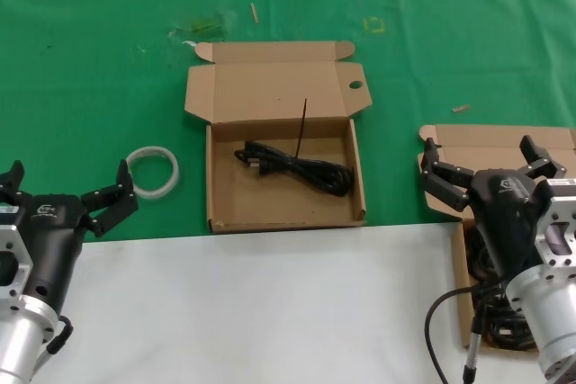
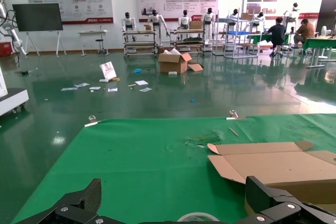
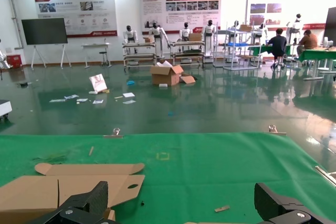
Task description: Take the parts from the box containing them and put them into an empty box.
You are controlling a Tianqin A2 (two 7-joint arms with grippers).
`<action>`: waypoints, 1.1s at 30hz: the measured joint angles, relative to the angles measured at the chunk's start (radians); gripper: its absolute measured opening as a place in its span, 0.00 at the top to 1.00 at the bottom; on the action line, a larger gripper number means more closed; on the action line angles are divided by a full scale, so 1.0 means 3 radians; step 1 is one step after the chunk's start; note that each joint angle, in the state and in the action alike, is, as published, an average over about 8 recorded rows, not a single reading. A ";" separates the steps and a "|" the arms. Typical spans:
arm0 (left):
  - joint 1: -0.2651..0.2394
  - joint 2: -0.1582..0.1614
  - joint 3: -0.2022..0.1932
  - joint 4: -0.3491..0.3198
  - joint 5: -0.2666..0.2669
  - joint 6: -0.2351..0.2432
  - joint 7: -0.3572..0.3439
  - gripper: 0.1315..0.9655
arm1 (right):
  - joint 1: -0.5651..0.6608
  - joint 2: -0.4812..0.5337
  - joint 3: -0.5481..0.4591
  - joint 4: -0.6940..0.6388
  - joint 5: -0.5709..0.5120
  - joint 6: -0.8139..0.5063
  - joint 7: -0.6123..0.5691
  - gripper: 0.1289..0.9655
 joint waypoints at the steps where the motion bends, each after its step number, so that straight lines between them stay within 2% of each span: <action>1: 0.0000 0.0000 0.0000 0.0000 0.0000 0.0000 0.0000 0.00 | 0.0000 0.0000 0.0000 0.0000 0.0000 0.0000 0.0000 0.00; 33: 0.0000 0.0000 0.0000 0.0000 0.0000 0.0000 0.0000 0.00 | 0.0000 0.0000 0.0000 0.0000 0.0000 0.0000 0.0000 0.00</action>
